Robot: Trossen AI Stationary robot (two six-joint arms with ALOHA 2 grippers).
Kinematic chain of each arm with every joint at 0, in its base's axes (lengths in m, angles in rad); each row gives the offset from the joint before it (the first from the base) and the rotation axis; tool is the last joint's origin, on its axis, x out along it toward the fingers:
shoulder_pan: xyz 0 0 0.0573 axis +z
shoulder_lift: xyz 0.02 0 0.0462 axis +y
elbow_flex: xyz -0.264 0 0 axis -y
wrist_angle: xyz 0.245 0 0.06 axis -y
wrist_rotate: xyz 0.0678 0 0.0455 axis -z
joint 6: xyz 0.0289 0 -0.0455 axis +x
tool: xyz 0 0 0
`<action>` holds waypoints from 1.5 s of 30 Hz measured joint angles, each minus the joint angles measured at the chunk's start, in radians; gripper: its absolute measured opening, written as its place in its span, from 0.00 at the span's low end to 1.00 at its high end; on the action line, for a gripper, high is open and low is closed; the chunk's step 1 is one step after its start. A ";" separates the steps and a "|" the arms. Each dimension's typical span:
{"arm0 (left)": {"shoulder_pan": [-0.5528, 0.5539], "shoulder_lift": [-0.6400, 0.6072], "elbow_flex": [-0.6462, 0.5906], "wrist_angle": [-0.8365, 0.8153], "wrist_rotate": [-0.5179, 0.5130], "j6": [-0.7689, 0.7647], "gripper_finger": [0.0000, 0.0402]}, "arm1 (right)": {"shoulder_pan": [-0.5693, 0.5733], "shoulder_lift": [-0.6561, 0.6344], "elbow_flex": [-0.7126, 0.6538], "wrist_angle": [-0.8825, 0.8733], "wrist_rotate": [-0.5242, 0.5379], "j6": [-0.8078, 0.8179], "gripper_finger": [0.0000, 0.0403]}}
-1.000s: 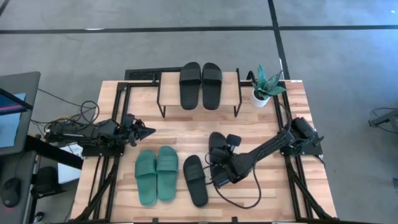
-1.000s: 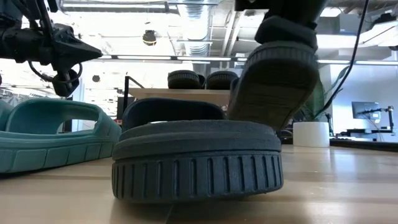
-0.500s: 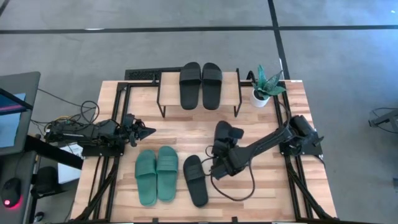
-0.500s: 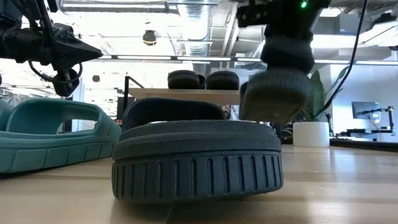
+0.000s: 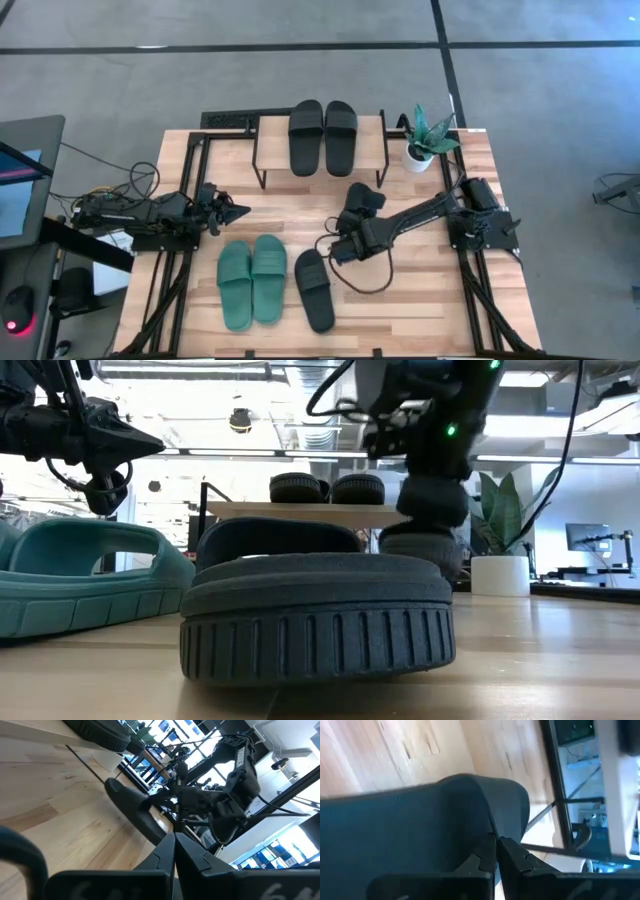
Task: Pick and place slides into the shelf
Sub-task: Put the black slide under the shelf
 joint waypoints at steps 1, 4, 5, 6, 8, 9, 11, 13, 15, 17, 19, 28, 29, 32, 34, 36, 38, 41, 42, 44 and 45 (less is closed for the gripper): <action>0.000 0.000 0.000 0.000 0.000 0.000 0.00 | -0.009 0.000 -0.009 0.019 -0.003 -0.028 0.00; 0.000 0.000 0.000 0.000 0.000 -0.006 0.00 | -0.040 0.000 -0.032 0.066 -0.026 -0.081 0.00; 0.000 0.000 0.000 0.000 0.000 -0.009 0.00 | -0.048 0.000 -0.037 0.069 -0.027 -0.085 0.00; 0.000 0.000 0.000 0.000 0.000 -0.011 0.00 | -0.055 0.000 -0.039 0.068 -0.027 -0.086 0.00; 0.000 0.000 0.000 0.000 0.000 -0.011 0.00 | -0.070 0.000 -0.040 0.073 -0.026 -0.110 0.00; 0.000 0.000 0.000 0.000 0.000 -0.012 0.00 | -0.076 0.000 -0.040 0.081 -0.026 -0.136 0.00; 0.000 0.000 0.000 0.000 0.000 -0.012 0.00 | -0.087 0.000 -0.040 0.106 -0.026 -0.208 0.00; 0.000 0.000 0.000 0.000 0.000 -0.012 0.00 | -0.099 0.000 -0.040 0.128 -0.027 -0.272 0.00; 0.000 0.000 0.000 0.000 0.000 -0.012 0.00 | -0.112 0.000 -0.040 0.139 -0.031 -0.313 0.00; 0.000 0.000 0.000 0.000 0.000 -0.012 0.00 | -0.126 0.000 -0.040 0.141 -0.031 -0.338 0.00; 0.000 0.000 0.000 0.000 0.000 -0.012 0.00 | -0.136 0.000 -0.040 0.141 -0.034 -0.366 0.00; 0.000 0.000 0.000 0.000 0.000 -0.013 0.00 | -0.198 0.000 -0.040 0.157 -0.066 -0.375 0.00; 0.000 0.000 0.000 0.000 0.000 -0.013 0.00 | -0.204 0.000 -0.040 0.163 -0.071 -0.381 0.00; 0.000 0.000 0.000 0.001 -0.006 -0.012 0.00 | -0.221 0.000 -0.040 0.172 -0.087 -0.399 0.00; 0.000 0.000 0.000 0.001 -0.013 -0.011 0.00 | -0.235 0.000 -0.040 0.171 -0.109 -0.401 0.00; 0.000 0.000 0.000 0.001 -0.013 -0.011 0.00 | -0.248 0.000 -0.040 0.169 -0.127 -0.414 0.00; 0.000 0.000 0.000 0.001 -0.015 -0.010 0.00 | -0.261 0.000 -0.040 0.168 -0.136 -0.424 0.00; 0.000 0.000 0.000 0.001 -0.015 -0.006 0.00 | -0.279 0.000 -0.040 0.162 -0.151 -0.426 0.00; 0.000 0.000 0.000 0.002 -0.016 -0.006 0.00 | -0.285 0.000 -0.040 0.162 -0.167 -0.428 0.00; 0.000 0.000 0.000 0.002 -0.016 -0.005 0.00 | -0.292 0.000 -0.040 0.162 -0.187 -0.428 0.00; 0.000 0.000 0.000 0.002 -0.017 -0.005 0.00 | -0.294 0.000 -0.039 0.161 -0.188 -0.429 0.00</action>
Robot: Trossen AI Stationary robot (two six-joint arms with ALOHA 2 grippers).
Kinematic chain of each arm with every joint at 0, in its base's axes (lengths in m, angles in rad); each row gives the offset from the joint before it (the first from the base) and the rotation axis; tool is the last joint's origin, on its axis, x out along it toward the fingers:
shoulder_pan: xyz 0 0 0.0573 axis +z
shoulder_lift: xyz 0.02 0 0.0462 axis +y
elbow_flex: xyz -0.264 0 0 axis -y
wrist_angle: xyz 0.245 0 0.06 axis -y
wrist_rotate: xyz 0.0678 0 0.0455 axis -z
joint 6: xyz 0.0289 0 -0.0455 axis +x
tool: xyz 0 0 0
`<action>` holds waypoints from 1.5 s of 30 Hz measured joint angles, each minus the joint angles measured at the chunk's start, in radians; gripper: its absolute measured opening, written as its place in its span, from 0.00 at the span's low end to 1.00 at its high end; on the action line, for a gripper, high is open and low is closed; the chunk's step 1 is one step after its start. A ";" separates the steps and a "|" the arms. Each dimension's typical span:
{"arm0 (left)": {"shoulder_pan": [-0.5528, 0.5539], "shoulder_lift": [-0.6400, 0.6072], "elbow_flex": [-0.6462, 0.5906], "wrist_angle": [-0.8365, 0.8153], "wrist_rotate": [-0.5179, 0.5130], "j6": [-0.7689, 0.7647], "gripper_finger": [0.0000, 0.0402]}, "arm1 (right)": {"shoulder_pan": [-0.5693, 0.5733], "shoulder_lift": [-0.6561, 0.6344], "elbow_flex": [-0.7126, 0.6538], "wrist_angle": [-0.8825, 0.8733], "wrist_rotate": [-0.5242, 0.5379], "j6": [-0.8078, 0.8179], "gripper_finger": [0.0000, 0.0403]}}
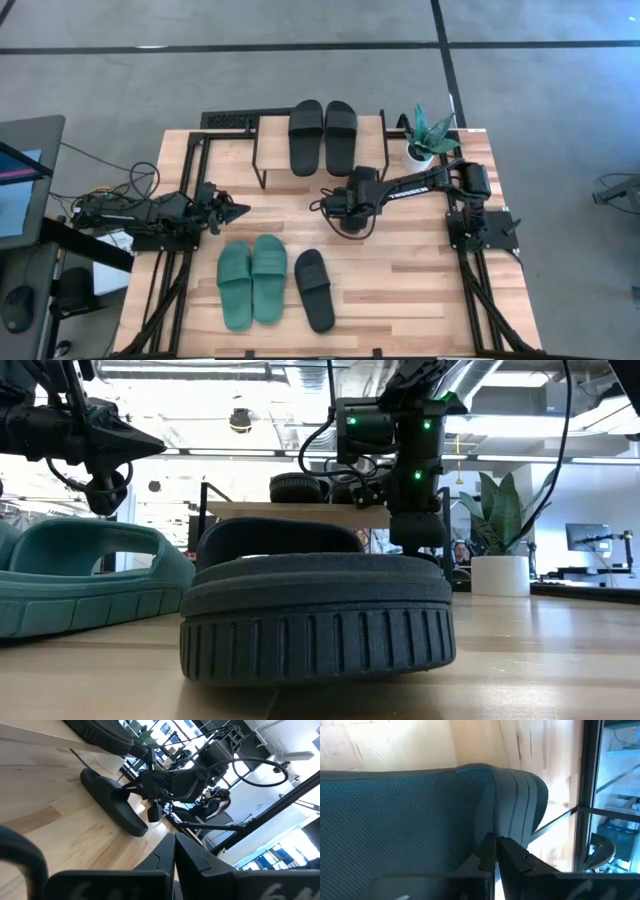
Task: Pick and place slides into the shelf
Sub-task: Put the black slide under the shelf
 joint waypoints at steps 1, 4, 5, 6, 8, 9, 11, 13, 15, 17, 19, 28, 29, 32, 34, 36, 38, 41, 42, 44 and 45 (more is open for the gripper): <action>0.000 0.000 0.000 0.000 -0.003 0.000 0.00 | 0.000 0.000 0.000 0.000 0.000 -0.007 0.00; 0.000 0.000 0.000 0.000 -0.004 0.000 0.00 | 0.000 0.000 0.000 0.000 0.000 -0.021 0.01; 0.000 0.000 0.000 0.001 -0.004 0.000 0.00 | 0.000 0.000 0.000 0.000 0.000 -0.021 0.02; 0.000 0.000 0.000 0.001 -0.004 0.000 0.00 | 0.000 0.000 0.000 0.000 0.000 -0.021 0.03; 0.000 0.000 0.000 0.001 -0.005 0.000 0.00 | 0.000 0.000 0.000 0.000 0.000 -0.021 0.06; 0.000 0.000 0.000 0.001 -0.006 0.001 0.00 | 0.000 0.000 0.000 0.000 -0.001 -0.021 0.07; 0.000 0.000 0.000 0.002 -0.011 0.001 0.00 | 0.000 0.000 0.000 0.000 -0.001 -0.021 0.10; 0.000 0.000 0.000 0.002 -0.015 0.001 0.00 | 0.004 0.000 0.000 0.000 -0.002 -0.021 0.12; 0.000 0.000 0.000 0.002 -0.016 0.001 0.00 | 0.011 0.000 0.000 -0.001 0.000 -0.021 0.14; 0.000 0.000 0.000 0.002 -0.016 0.001 0.00 | 0.016 0.000 0.000 -0.002 0.001 -0.021 0.16; 0.000 0.000 0.000 0.002 -0.017 0.001 0.00 | 0.022 0.000 0.000 -0.005 0.001 -0.012 0.17; 0.000 0.000 0.000 0.002 -0.017 0.001 0.00 | 0.047 0.000 0.000 -0.067 0.014 0.104 0.19; 0.000 0.000 0.000 0.002 -0.017 0.001 0.00 | 0.054 0.000 0.000 -0.070 0.020 0.118 0.19; 0.000 0.000 0.000 0.002 -0.017 0.001 0.00 | 0.077 -0.008 -0.001 -0.073 0.030 0.137 0.19; 0.000 0.000 0.000 0.002 -0.017 0.001 0.00 | 0.094 -0.015 -0.001 -0.068 0.032 0.155 0.19; 0.000 0.000 0.000 0.002 -0.017 0.001 0.00 | 0.107 -0.023 -0.001 -0.078 0.031 0.191 0.19; 0.000 0.000 0.000 0.002 -0.016 0.001 0.00 | 0.124 -0.038 -0.001 -0.082 0.030 0.244 0.19; 0.000 0.000 0.000 0.002 -0.015 0.001 0.00 | 0.165 -0.074 -0.001 -0.071 0.031 0.312 0.19; 0.000 0.000 0.000 0.002 -0.014 0.001 0.00 | 0.183 -0.086 -0.001 -0.058 0.031 0.328 0.19; 0.000 0.000 0.000 0.002 -0.014 0.002 0.00 | 0.219 -0.110 -0.001 -0.020 0.030 0.348 0.19; 0.000 0.000 0.000 0.002 -0.014 0.002 0.00 | 0.237 -0.124 -0.001 0.004 0.030 0.353 0.19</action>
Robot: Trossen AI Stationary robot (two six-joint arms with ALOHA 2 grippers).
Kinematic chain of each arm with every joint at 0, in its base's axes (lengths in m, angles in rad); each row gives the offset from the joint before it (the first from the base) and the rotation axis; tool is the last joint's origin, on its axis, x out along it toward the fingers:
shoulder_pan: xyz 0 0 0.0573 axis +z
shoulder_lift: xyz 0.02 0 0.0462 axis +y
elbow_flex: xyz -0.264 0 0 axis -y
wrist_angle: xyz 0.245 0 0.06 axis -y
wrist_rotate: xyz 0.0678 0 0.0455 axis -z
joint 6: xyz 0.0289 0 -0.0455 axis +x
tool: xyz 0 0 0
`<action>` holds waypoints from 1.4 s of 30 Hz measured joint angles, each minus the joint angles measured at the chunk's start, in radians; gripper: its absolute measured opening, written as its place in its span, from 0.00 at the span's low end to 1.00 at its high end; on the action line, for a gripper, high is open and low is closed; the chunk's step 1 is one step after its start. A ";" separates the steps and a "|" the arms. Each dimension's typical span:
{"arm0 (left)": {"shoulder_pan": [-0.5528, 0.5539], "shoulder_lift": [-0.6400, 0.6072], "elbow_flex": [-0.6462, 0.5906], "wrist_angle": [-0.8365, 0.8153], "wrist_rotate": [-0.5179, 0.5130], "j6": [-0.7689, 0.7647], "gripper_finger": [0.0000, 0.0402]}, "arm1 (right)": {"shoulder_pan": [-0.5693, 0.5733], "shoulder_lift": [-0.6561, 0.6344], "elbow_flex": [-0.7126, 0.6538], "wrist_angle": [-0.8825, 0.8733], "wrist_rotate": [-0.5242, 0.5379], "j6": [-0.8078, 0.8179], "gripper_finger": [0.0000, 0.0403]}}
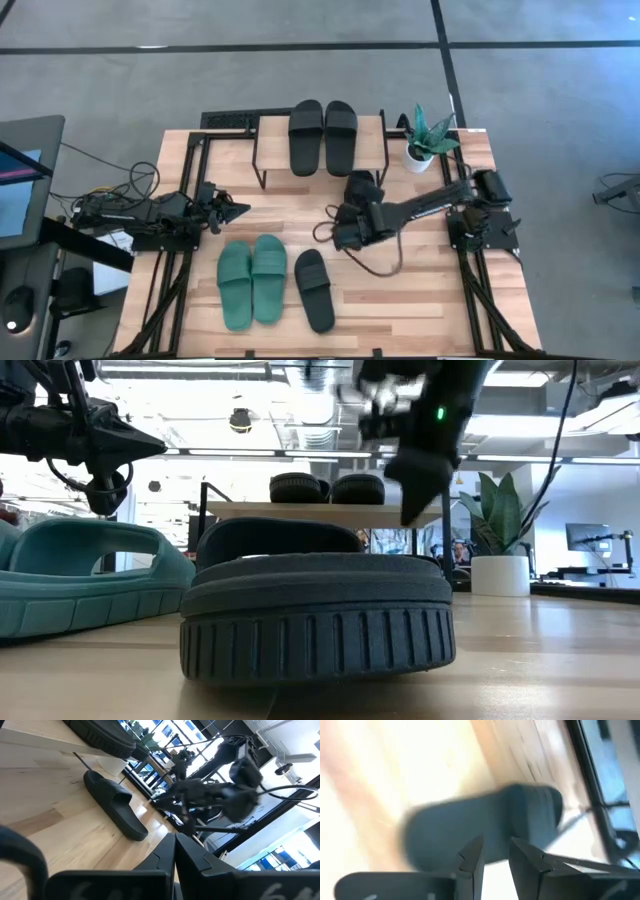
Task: Pick and place slides into the shelf
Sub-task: Put the black slide under the shelf
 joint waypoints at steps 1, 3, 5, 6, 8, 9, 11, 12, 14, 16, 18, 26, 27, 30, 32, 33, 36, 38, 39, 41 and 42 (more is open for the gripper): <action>0.000 0.000 0.000 0.000 0.000 0.006 0.00 | 0.017 -0.014 0.000 0.027 -0.001 0.000 0.19; 0.000 0.000 0.000 0.000 0.000 0.020 0.00 | 0.045 -0.032 0.000 0.082 -0.004 0.001 0.18; 0.000 0.000 0.000 0.000 0.000 0.031 0.00 | 0.067 -0.038 0.000 0.127 -0.019 0.001 0.18; 0.000 0.000 0.000 0.000 0.000 0.037 0.00 | 0.074 -0.038 0.000 0.142 -0.031 0.001 0.18; 0.000 0.000 0.000 0.000 0.000 0.047 0.00 | 0.086 -0.037 0.000 0.162 -0.065 0.001 0.18; 0.000 0.000 0.000 0.000 0.001 0.050 0.00 | 0.091 -0.028 0.001 0.173 -0.081 0.001 0.18; 0.000 0.000 0.000 0.000 0.001 0.050 0.00 | 0.096 -0.007 0.000 0.176 -0.114 0.001 0.18; 0.000 0.000 0.000 0.000 0.002 0.050 0.00 | 0.098 0.005 -0.001 0.172 -0.120 0.001 0.18; 0.000 0.000 0.000 -0.001 0.013 0.052 0.00 | 0.097 0.029 0.001 0.189 -0.120 0.011 0.18; 0.000 0.000 0.000 -0.003 0.023 0.056 0.00 | 0.094 0.045 0.000 0.174 -0.123 0.032 0.18; 0.000 0.000 0.001 -0.004 0.041 0.058 0.00 | 0.085 0.064 0.001 0.183 -0.127 0.058 0.18; 0.000 0.000 0.001 -0.006 0.053 0.068 0.00 | 0.049 0.119 0.003 0.218 -0.178 0.092 0.18; 0.000 0.000 0.001 -0.006 0.055 0.068 0.00 | 0.049 0.130 0.005 0.230 -0.178 0.103 0.18; 0.000 0.000 0.001 -0.008 0.068 0.068 0.00 | 0.049 0.138 -0.003 0.196 -0.182 0.114 0.18; 0.000 0.000 0.001 -0.008 0.072 0.068 0.00 | 0.049 0.147 0.005 0.215 -0.183 0.115 0.18; 0.000 0.000 0.001 -0.008 0.071 0.068 0.00 | 0.049 0.152 0.003 0.205 -0.185 0.115 0.18; 0.000 0.000 0.001 -0.008 0.071 0.068 0.00 | 0.049 0.156 -0.001 0.197 -0.187 0.125 0.18; 0.000 0.000 0.000 -0.008 0.072 0.069 0.00 | 0.049 0.153 0.002 0.190 -0.179 0.141 0.18; 0.000 0.000 0.000 -0.008 0.072 0.069 0.00 | 0.048 0.153 0.001 0.177 -0.176 0.149 0.18; 0.000 0.000 0.000 -0.008 0.072 0.077 0.00 | 0.043 0.154 0.000 0.148 -0.166 0.159 0.18; 0.000 0.000 0.000 -0.008 0.072 0.077 0.00 | 0.041 0.154 0.000 0.137 -0.164 0.159 0.18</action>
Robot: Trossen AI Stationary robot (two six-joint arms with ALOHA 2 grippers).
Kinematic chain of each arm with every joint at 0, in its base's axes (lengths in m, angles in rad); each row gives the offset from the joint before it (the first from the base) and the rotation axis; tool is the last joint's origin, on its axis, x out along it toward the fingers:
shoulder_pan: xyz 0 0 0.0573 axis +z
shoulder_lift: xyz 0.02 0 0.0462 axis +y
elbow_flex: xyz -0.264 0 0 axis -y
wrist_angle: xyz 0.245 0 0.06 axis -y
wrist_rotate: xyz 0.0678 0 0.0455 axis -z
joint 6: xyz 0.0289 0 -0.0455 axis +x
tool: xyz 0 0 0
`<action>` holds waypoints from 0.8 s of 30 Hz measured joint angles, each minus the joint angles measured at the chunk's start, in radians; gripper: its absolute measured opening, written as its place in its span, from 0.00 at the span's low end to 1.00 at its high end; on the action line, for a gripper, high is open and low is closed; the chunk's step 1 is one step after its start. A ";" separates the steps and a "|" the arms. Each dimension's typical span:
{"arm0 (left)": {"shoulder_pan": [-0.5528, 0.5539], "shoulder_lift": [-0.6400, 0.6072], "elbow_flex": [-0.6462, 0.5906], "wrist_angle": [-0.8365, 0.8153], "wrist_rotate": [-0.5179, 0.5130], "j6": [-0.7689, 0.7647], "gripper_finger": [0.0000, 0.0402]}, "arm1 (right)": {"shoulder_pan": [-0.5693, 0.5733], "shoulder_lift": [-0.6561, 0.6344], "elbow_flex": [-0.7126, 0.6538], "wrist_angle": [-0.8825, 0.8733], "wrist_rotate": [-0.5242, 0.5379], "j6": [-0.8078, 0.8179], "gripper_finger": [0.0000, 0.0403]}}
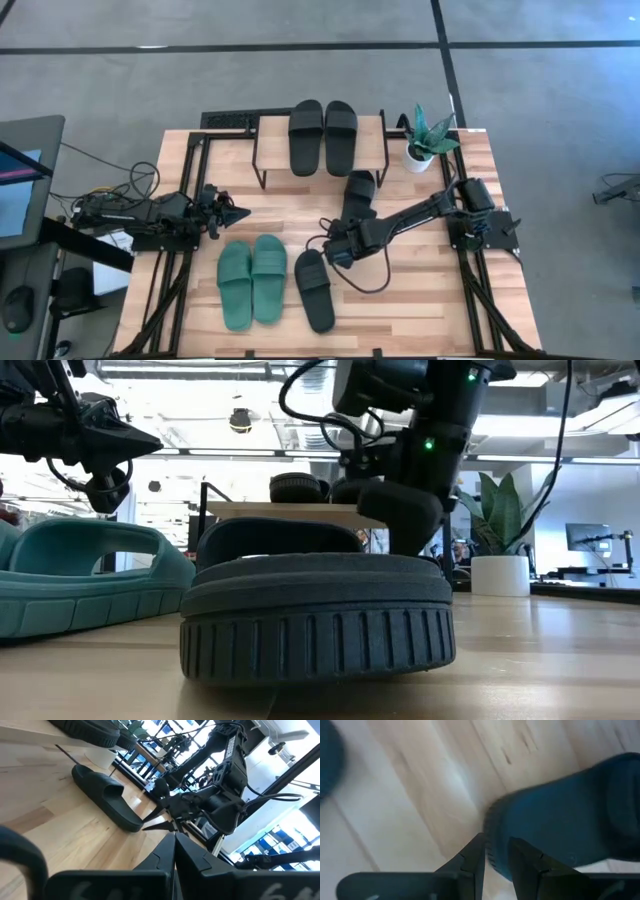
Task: Pick and place slides into the shelf
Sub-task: Put the black slide under the shelf
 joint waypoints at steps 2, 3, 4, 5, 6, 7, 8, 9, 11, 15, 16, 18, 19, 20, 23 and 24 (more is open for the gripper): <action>0.000 0.000 0.000 0.000 0.000 0.000 0.00 | -0.006 0.000 0.000 -0.028 0.001 0.000 0.18; 0.000 0.000 0.000 0.000 0.000 0.000 0.00 | -0.008 0.000 0.000 -0.035 0.001 0.000 0.18; 0.000 0.000 0.000 0.000 0.000 0.001 0.00 | -0.011 0.000 0.000 -0.040 0.001 0.000 0.18; 0.000 0.000 0.000 0.000 0.000 0.002 0.00 | -0.013 0.000 0.000 -0.043 0.001 0.000 0.18; 0.000 0.000 0.000 0.000 0.000 0.002 0.00 | -0.015 0.000 0.000 -0.043 0.001 0.000 0.18; 0.000 0.000 0.000 0.000 0.000 0.002 0.00 | -0.017 0.000 0.000 -0.042 0.001 -0.001 0.18; 0.000 0.000 0.000 0.000 0.000 0.002 0.00 | -0.018 0.000 0.000 -0.041 0.001 -0.003 0.18; 0.000 0.000 0.000 0.000 0.000 0.002 0.00 | -0.019 0.000 0.000 -0.041 0.001 -0.005 0.18; 0.000 0.000 0.000 0.000 0.000 0.002 0.00 | -0.019 0.000 0.000 -0.044 0.001 -0.006 0.18; 0.000 0.000 0.000 0.000 0.000 0.002 0.00 | -0.024 0.000 -0.002 -0.045 0.011 -0.009 0.18; 0.000 0.000 0.000 0.000 0.000 0.002 0.00 | -0.029 0.000 -0.011 -0.044 0.010 -0.009 0.18; 0.000 0.000 0.000 0.000 0.000 0.002 0.00 | -0.040 -0.001 -0.034 -0.052 0.008 -0.002 0.18; 0.000 0.000 0.000 0.000 0.000 0.002 0.00 | -0.046 -0.002 -0.047 -0.058 0.008 0.001 0.18; 0.000 0.000 0.000 0.000 0.000 0.002 0.00 | -0.051 -0.003 -0.056 -0.061 0.007 0.006 0.18; 0.000 0.000 0.000 0.000 0.006 0.000 0.00 | -0.066 -0.004 -0.072 -0.067 0.005 0.016 0.18; 0.000 0.000 0.000 -0.001 0.008 -0.001 0.00 | -0.072 -0.004 -0.072 -0.066 0.005 0.016 0.17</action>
